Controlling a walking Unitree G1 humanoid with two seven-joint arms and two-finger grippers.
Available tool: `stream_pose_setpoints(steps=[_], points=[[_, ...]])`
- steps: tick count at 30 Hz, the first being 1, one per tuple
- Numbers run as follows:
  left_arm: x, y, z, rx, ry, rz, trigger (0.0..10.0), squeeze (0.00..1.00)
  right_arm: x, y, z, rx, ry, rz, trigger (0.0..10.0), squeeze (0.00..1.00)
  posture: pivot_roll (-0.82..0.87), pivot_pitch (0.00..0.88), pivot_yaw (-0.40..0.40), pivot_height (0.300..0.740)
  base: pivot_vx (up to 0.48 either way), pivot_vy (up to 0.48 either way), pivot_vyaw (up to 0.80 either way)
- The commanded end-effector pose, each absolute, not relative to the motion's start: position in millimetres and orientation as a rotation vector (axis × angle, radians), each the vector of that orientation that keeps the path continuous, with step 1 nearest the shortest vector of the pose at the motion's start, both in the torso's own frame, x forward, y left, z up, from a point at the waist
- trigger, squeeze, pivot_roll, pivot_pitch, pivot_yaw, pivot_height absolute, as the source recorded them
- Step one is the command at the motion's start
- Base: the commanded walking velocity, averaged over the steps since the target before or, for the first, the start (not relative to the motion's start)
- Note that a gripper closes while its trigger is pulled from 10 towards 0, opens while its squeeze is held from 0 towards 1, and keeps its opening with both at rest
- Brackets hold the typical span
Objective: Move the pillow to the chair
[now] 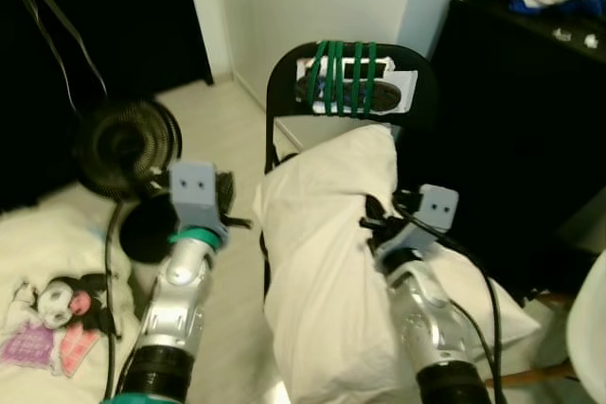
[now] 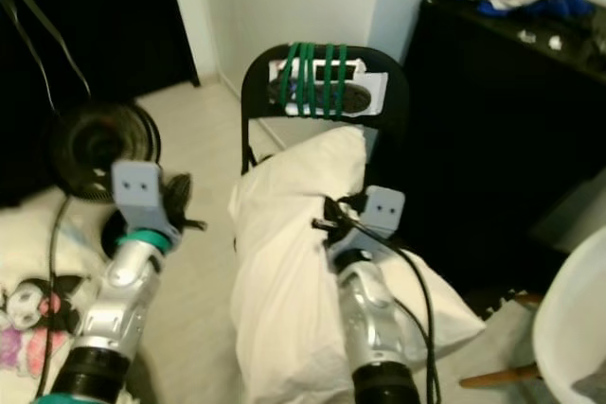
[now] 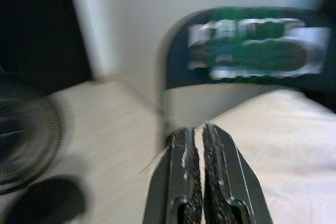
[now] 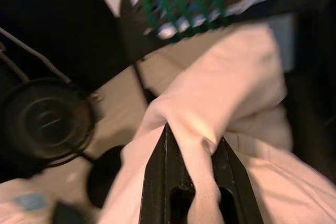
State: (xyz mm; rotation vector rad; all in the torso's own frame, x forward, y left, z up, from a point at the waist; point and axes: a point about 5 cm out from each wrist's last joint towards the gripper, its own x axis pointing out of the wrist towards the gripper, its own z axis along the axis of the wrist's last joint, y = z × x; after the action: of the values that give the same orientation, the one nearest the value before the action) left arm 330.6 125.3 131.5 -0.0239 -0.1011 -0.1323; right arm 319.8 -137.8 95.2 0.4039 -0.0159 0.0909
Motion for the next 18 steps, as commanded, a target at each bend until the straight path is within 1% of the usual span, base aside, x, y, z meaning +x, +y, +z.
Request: stream_pose_setpoints(steps=[1,18], points=[[328.3,132.0,123.2,-0.017,-0.072,-0.115,10.0,0.0,320.9,-133.5,105.0,0.409,-0.074,0.111,10.0,0.0,0.1,0.04,0.09,0.74,0.379,0.0,0.0],[329.3,130.9,122.0,-0.002,-0.066,-0.125,10.0,0.0,319.3,-130.3,98.0,0.392,-0.047,0.118,10.0,0.0,0.1,0.039,0.09,0.74,0.373,0.0,0.0]])
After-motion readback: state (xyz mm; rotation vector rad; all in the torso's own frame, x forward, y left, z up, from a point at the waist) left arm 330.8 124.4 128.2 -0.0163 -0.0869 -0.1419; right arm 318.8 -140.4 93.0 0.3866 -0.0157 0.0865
